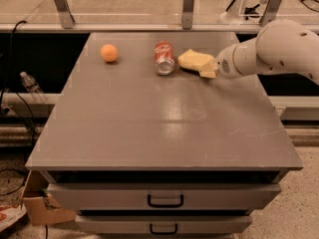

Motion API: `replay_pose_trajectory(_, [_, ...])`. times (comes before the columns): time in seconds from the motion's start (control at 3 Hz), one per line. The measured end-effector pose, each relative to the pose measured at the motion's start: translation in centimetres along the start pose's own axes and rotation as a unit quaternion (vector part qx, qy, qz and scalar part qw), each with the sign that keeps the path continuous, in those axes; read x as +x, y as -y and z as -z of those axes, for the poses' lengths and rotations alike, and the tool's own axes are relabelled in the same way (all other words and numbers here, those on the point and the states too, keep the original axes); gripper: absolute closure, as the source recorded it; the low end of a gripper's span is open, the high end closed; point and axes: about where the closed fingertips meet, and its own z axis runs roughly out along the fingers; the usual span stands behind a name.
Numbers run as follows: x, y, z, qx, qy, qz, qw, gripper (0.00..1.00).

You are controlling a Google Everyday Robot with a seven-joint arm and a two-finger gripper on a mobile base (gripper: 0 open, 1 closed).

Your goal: Move sponge near coke can

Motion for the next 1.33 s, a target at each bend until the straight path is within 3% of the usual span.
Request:
replay_pose_trajectory(1.0, [-0.08,-0.47,-0.35,-0.004,-0.001,0.002,1.0000,0.12])
replay_pose_trajectory(1.33, [-0.11,-0.61,-0.45,-0.005,-0.001,0.003,1.0000,0.00])
